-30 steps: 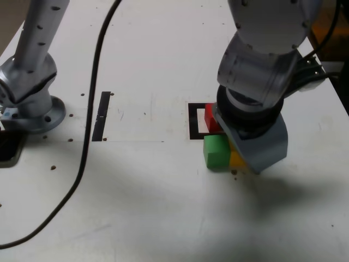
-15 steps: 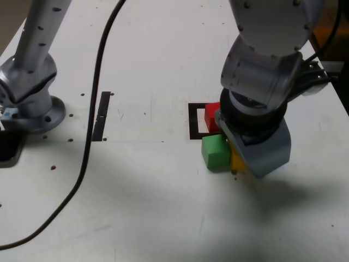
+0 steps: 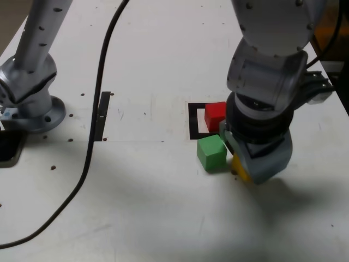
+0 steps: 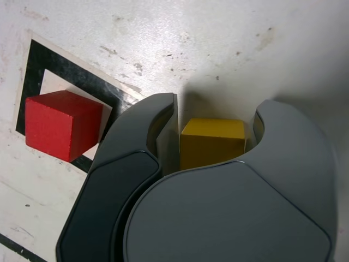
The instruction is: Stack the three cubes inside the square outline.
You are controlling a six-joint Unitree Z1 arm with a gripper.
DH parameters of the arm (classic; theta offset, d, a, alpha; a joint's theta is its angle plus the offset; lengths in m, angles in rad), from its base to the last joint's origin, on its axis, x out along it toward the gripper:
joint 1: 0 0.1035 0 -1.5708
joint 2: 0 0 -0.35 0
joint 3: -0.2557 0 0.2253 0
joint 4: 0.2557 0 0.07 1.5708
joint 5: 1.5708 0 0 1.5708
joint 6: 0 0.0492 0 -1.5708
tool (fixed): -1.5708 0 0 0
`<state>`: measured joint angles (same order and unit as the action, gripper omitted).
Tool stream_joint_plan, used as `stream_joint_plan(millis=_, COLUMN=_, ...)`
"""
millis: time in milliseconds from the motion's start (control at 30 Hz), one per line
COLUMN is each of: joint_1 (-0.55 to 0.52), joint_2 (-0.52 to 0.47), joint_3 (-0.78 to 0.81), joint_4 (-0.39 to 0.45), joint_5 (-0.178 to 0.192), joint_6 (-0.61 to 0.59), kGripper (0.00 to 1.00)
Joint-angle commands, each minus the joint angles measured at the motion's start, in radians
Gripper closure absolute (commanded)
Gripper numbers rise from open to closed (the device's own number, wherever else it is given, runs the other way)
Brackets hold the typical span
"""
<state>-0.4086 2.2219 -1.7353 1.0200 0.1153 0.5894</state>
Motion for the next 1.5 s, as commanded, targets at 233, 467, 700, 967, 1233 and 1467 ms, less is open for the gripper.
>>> stream_joint_plan(millis=233, joint_1=0.007, joint_2=-0.003, joint_3=-0.037, joint_4=0.069, joint_5=-0.050, joint_6=-0.003, kGripper=0.80)
stream_joint_plan(millis=467, joint_1=0.008, joint_2=-0.042, joint_3=-0.139, joint_4=0.185, joint_5=-0.050, joint_6=-0.070, kGripper=0.81)
stream_joint_plan(millis=700, joint_1=0.017, joint_2=-0.071, joint_3=-0.302, joint_4=0.342, joint_5=-0.023, joint_6=-0.111, kGripper=0.81)
stream_joint_plan(millis=967, joint_1=0.112, joint_2=-0.100, joint_3=-0.295, joint_4=0.405, joint_5=-0.020, joint_6=-0.205, kGripper=0.81)
stream_joint_plan(millis=1233, joint_1=0.249, joint_2=-0.142, joint_3=-0.193, joint_4=0.405, joint_5=-0.081, joint_6=-0.310, kGripper=0.81)
stream_joint_plan(millis=1467, joint_1=0.298, joint_2=-0.158, joint_3=-0.140, joint_4=0.406, joint_5=-0.119, joint_6=-0.353, kGripper=0.81)
